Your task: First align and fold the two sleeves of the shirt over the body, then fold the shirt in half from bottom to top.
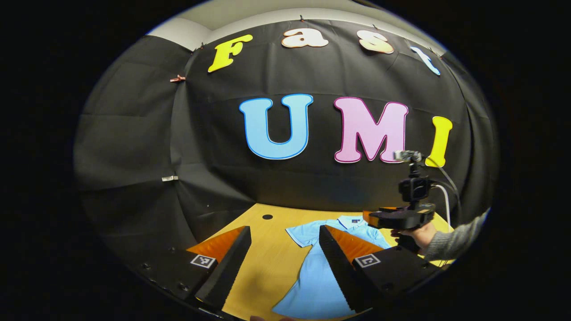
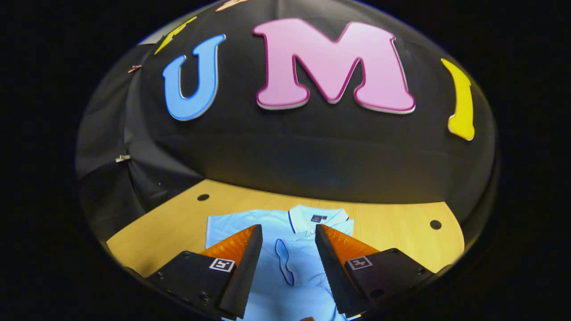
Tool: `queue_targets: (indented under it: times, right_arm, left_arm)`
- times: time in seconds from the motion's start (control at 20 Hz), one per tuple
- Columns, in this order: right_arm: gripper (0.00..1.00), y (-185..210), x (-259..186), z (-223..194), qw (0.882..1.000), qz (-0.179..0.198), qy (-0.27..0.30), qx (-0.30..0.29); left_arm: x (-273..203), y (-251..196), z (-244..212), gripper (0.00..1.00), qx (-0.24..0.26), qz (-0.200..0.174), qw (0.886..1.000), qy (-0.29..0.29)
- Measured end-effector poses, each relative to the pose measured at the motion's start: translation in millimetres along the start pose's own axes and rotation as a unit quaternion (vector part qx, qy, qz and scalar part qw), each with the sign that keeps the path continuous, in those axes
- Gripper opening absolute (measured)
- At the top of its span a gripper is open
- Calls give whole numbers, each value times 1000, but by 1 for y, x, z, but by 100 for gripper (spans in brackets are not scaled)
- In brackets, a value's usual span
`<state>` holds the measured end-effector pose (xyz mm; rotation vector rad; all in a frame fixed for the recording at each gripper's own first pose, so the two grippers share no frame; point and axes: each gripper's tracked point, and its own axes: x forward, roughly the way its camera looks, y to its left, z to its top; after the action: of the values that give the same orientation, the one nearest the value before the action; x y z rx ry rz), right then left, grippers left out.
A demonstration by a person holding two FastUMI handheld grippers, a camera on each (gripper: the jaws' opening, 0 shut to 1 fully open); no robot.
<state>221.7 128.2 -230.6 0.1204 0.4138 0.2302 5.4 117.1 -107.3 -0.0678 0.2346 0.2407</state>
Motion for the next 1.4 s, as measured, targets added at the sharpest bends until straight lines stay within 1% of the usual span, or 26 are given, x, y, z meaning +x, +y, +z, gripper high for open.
queue_targets:
  times: [0.2,0.3,0.4,0.55,0.75,0.85,0.95,1.0,1.05,1.15,1.2,1.3,1.4]
  right_arm:
    - [76,13,-86,62,997,11,-73,-22]
    - [76,18,-127,88,994,12,-103,-18]
    - [76,19,-157,101,993,11,-120,-4]
    - [76,13,-198,115,990,2,-143,-4]
    - [76,2,-253,123,985,-26,-172,-2]
    - [78,-2,-275,117,984,-46,-173,-21]
    - [78,-2,-290,112,984,-55,-171,-25]
    - [81,-3,-295,109,984,-58,-167,-23]
    - [87,-4,-297,105,985,-61,-162,-24]
    - [87,-11,-304,107,983,-73,-165,-36]
    - [87,-16,-306,107,982,-77,-167,-42]
    - [87,-21,-309,106,981,-85,-167,-48]
    - [87,-28,-310,104,981,-90,-164,-48]
  left_arm:
    - [17,-6,-1,97,7,-22,1000,-2]
    - [24,-10,-3,98,11,-34,999,-4]
    - [31,-16,-4,98,18,-46,999,-5]
    - [40,-25,-5,97,30,-65,997,-7]
    - [49,-34,-12,98,43,-85,995,-6]
    - [54,-39,-15,98,51,-93,994,-6]
    - [63,-44,-20,97,59,-103,993,-2]
    - [70,-49,-25,97,60,-113,992,6]
    - [79,-56,-32,97,56,-129,990,22]
    - [106,-74,-49,97,29,-165,983,72]
    - [122,-78,-55,97,7,-172,981,95]
    - [155,-79,-66,97,-33,-164,977,135]
    - [193,-75,-86,99,-51,-143,971,184]
